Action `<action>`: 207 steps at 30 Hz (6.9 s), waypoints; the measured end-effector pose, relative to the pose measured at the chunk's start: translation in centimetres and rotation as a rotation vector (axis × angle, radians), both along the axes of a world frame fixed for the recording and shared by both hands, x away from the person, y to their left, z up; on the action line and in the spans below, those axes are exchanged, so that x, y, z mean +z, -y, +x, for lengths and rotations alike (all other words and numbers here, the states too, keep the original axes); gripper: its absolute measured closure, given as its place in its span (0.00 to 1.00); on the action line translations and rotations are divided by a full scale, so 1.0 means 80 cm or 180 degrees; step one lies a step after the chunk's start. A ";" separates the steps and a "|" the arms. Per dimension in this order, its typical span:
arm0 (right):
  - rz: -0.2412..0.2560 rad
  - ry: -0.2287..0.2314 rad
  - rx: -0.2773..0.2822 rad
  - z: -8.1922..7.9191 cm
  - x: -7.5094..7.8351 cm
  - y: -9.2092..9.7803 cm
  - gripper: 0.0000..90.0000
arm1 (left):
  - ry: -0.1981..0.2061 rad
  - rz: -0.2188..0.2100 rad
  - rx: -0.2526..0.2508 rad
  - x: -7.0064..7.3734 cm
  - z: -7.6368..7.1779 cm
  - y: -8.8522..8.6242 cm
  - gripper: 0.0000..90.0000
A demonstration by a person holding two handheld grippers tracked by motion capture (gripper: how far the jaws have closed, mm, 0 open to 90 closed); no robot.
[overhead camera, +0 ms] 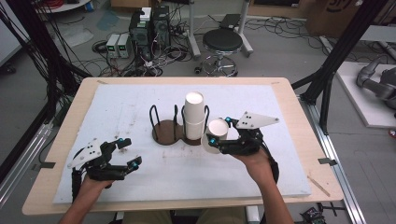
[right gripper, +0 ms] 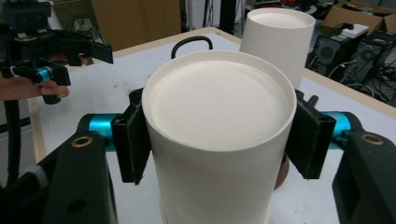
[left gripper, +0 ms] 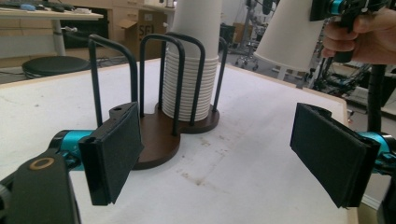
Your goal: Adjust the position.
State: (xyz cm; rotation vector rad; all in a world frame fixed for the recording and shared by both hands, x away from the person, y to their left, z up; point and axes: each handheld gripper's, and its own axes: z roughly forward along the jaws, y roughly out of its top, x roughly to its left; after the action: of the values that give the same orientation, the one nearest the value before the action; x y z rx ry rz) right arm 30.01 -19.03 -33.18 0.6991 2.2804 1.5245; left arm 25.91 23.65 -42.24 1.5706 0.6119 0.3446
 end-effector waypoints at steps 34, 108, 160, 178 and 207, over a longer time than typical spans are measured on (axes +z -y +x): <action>-0.0008 -0.0136 0.0505 -0.018 -0.015 -0.046 0.37 | 0.0027 0.0093 -0.0850 0.004 0.012 0.089 0.18; -0.0521 -0.0259 0.1036 -0.020 -0.001 -0.043 0.21 | -0.0069 0.1844 -0.1545 0.071 0.035 0.160 0.37; -0.1528 -0.0335 0.1862 -0.010 -0.009 -0.092 0.39 | -0.0226 0.2227 -0.1943 0.072 0.035 0.182 0.33; -0.1153 -0.0382 0.1699 -0.006 -0.013 -0.058 0.39 | -0.0185 0.1343 -0.1734 0.049 0.033 0.150 0.19; -0.0059 -0.0348 0.1533 -0.017 -0.038 -0.027 0.39 | -0.0042 0.0094 -0.1389 0.026 0.020 0.107 0.18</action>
State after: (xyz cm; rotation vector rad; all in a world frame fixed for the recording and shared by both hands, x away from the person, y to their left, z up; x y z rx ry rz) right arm 28.64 -16.88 -36.25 0.2357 2.6787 1.6911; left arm 27.49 15.07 -40.16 1.6859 0.2616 0.0146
